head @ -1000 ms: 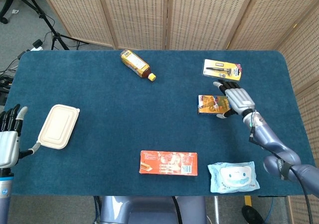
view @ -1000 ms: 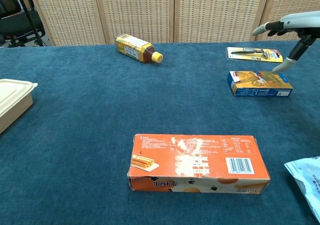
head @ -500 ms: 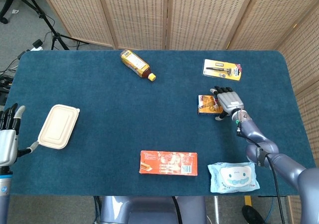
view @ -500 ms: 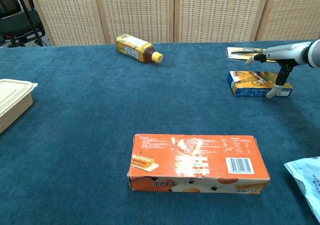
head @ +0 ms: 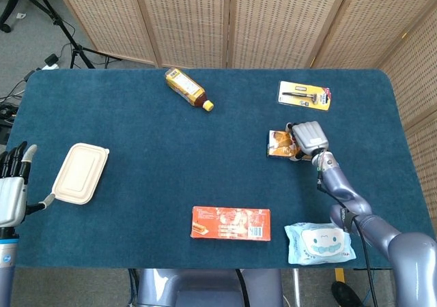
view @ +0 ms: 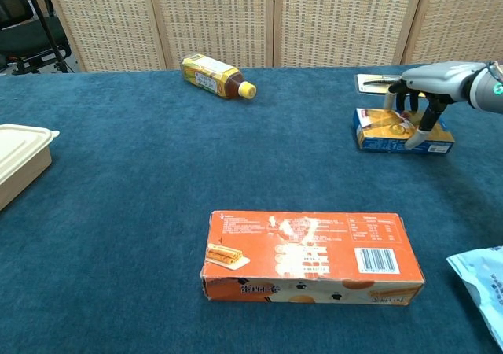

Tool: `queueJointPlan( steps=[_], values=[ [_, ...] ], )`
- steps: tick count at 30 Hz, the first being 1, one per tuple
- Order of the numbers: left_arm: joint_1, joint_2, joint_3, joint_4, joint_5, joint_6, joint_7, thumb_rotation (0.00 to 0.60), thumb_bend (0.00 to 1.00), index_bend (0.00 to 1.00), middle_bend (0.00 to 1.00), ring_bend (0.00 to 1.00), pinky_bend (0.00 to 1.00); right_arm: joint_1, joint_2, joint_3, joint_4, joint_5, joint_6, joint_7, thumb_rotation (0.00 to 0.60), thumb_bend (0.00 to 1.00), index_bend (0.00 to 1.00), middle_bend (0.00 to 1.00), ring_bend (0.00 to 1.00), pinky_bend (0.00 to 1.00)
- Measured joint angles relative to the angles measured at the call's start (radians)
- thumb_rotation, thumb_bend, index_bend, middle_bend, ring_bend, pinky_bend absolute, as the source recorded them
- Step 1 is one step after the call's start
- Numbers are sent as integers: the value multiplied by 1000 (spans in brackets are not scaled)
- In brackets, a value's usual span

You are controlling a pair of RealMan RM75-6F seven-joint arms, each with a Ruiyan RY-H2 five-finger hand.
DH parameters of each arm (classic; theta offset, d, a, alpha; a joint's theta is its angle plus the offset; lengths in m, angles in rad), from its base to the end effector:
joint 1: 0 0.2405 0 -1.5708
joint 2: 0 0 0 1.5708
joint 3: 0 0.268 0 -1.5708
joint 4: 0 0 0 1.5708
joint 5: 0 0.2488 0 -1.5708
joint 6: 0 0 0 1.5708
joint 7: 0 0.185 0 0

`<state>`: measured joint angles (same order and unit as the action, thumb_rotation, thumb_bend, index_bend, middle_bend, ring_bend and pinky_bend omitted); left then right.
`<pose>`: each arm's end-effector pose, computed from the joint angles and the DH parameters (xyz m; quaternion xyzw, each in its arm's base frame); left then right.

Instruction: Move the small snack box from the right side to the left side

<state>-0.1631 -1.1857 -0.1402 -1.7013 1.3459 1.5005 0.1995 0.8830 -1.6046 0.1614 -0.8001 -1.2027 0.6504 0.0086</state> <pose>-0.3042 0.2681 0.1239 -0.5544 -0.3676 -0.3996 0.6307 -0.2469 -0.5278 -0.0146 0.7394 -0.3559 0.2690 0.5042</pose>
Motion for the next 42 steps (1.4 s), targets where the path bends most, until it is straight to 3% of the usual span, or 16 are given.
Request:
queueJointPlan(
  steps=[5, 12, 16, 21, 22, 23, 24, 25, 26, 27, 29, 32, 36, 42],
  values=[
    [2, 3, 6, -5, 14, 0, -4, 600, 0, 0, 0, 0, 0, -11, 74, -2, -163, -80, 91, 25, 600, 259, 630, 689, 610, 561],
    [5, 4, 19, -20, 41, 3, -1, 600, 0, 0, 0, 0, 0, 4, 159, 5, -510, -200, 194, -29, 600, 255, 630, 694, 627, 584],
    [5, 4, 30, -23, 62, 2, -1, 600, 0, 0, 0, 0, 0, 44, 108, 32, -588, -191, 200, -168, 600, 257, 630, 697, 630, 591],
    [2, 7, 36, -20, 69, -12, -13, 600, 0, 0, 0, 0, 0, 109, -49, 91, -527, -85, 204, -350, 600, 246, 630, 689, 630, 591],
    [1, 7, 36, -18, 69, -14, -16, 600, 0, 0, 0, 0, 0, 119, -74, 101, -507, -63, 206, -375, 600, 233, 618, 671, 629, 591],
    [1, 8, 37, -16, 69, -17, -19, 600, 0, 0, 0, 0, 0, 129, -96, 111, -485, -42, 209, -396, 600, 179, 542, 596, 594, 589],
    [0, 9, 37, -14, 68, -21, -23, 600, 0, 0, 0, 0, 0, 140, -123, 125, -454, -13, 213, -423, 600, 104, 384, 437, 471, 528],
    [0, 10, 38, -13, 66, -24, -26, 600, 0, 0, 0, 0, 0, 147, -141, 134, -432, 8, 217, -444, 600, 59, 258, 304, 345, 441],
    [0, 12, 38, -12, 65, -27, -30, 600, 0, 0, 0, 0, 0, 153, -158, 142, -410, 29, 221, -466, 600, 7, 98, 130, 163, 288],
    [-1, 14, 38, -11, 63, -30, -35, 600, 0, 0, 0, 0, 0, 158, -175, 152, -389, 58, 224, -492, 600, 0, 12, 22, 32, 136],
    [-1, 17, 36, -9, 57, -33, -46, 600, 0, 0, 0, 0, 0, 162, -186, 161, -377, 110, 220, -524, 600, 0, 0, 0, 0, 28],
    [-1, 24, 29, -4, 39, -42, -61, 600, 0, 0, 0, 0, 0, 162, -176, 185, -410, 220, 215, -581, 600, 0, 0, 0, 0, 0],
    [-5, 26, 27, -5, 33, -52, -57, 600, 0, 0, 0, 0, 0, 154, -117, 212, -549, 319, 237, -649, 600, 0, 0, 0, 0, 0],
    [-7, 25, 26, -15, 36, -49, -48, 600, 0, 0, 0, 0, 0, 106, 45, 231, -811, 355, 323, -692, 600, 0, 0, 0, 0, 0]
  ],
)
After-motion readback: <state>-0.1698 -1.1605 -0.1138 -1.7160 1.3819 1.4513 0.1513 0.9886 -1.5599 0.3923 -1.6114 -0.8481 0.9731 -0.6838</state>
